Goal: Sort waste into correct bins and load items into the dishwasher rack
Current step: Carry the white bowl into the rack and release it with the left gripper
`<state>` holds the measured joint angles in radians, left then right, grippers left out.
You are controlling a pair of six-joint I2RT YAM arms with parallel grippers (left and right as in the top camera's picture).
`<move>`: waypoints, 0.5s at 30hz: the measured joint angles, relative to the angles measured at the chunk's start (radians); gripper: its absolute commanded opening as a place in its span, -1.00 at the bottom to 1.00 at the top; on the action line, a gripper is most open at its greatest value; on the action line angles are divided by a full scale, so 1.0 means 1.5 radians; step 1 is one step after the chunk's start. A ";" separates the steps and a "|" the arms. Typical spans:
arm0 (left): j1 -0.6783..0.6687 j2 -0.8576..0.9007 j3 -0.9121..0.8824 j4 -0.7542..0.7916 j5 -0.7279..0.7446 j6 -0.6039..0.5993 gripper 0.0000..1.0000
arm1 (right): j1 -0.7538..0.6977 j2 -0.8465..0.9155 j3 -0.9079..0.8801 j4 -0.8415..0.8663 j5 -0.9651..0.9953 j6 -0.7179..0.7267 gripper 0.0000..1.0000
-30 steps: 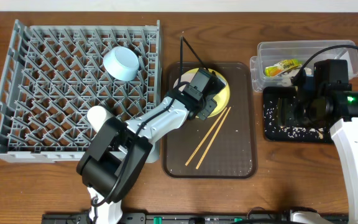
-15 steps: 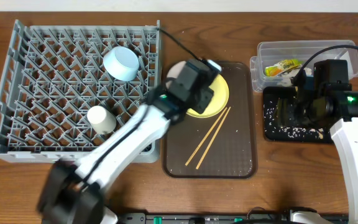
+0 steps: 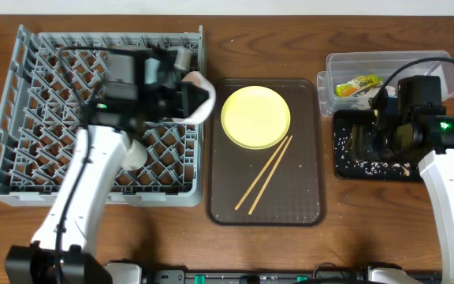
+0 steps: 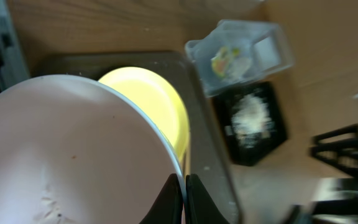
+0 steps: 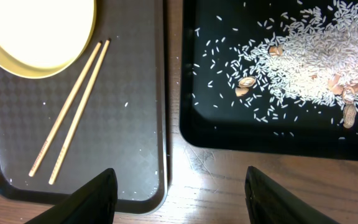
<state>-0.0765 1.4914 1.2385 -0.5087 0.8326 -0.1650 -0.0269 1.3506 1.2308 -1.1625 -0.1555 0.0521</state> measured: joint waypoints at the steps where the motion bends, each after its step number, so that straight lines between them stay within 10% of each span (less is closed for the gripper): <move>1: 0.026 0.007 0.000 -0.007 0.035 -0.001 -0.88 | 0.000 0.000 0.000 0.000 0.000 0.000 0.27; 15: 0.216 0.150 -0.007 -0.070 0.290 -0.015 -0.88 | 0.000 0.000 0.000 0.000 0.000 0.000 0.27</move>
<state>0.2474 1.7168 1.2278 -0.6144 1.2671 -0.1879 -0.0269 1.3506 1.2308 -1.1625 -0.1555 0.0517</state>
